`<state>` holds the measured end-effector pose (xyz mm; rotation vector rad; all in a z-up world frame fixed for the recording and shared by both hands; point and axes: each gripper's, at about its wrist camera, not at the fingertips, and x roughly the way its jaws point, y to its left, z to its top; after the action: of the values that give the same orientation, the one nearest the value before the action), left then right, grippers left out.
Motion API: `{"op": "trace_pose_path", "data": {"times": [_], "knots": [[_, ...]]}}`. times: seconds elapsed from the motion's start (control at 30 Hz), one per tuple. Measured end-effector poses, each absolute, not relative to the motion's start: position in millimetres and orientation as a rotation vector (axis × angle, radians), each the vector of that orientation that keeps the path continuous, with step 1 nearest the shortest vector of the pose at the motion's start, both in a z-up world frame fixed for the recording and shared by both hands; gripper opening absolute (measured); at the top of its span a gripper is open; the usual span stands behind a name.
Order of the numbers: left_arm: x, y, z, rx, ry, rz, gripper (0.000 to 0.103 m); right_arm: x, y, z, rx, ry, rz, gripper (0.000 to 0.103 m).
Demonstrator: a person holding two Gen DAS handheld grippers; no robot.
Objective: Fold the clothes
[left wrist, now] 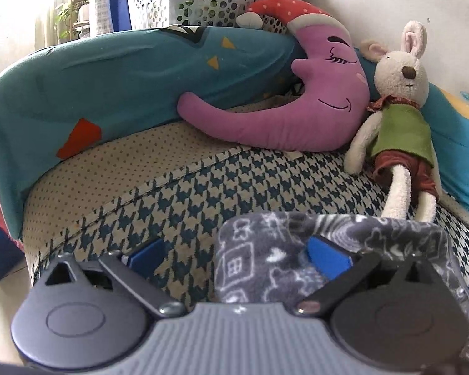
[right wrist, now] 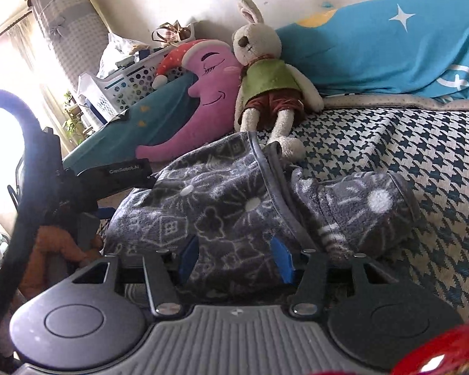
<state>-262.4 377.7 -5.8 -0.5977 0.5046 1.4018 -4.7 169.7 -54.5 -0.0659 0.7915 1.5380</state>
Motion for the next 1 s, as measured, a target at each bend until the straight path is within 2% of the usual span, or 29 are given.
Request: {"op": "trace_pose_path", "data": {"times": [0.33, 0.67, 0.73, 0.8, 1.0], "knots": [[-265, 364, 9, -0.600, 0.503, 1.387, 0.102, -7, 156, -36, -0.039, 0.776, 1.549, 0.054], [-266, 309, 26, -0.597, 0.533, 1.304, 0.102, -1, 136, -19, -0.002, 0.772, 1.497, 0.058], [-267, 296, 28, -0.599, 0.535, 1.286, 0.103, 1, 132, -16, 0.003, 0.776, 1.488, 0.064], [-267, 285, 29, -0.594, 0.537, 1.272, 0.103, 0, 129, -15, -0.004, 0.777, 1.484, 0.065], [-271, 259, 27, -0.579, 0.560, 1.262, 0.103, -4, 128, -18, -0.048, 0.781, 1.460, 0.065]]}}
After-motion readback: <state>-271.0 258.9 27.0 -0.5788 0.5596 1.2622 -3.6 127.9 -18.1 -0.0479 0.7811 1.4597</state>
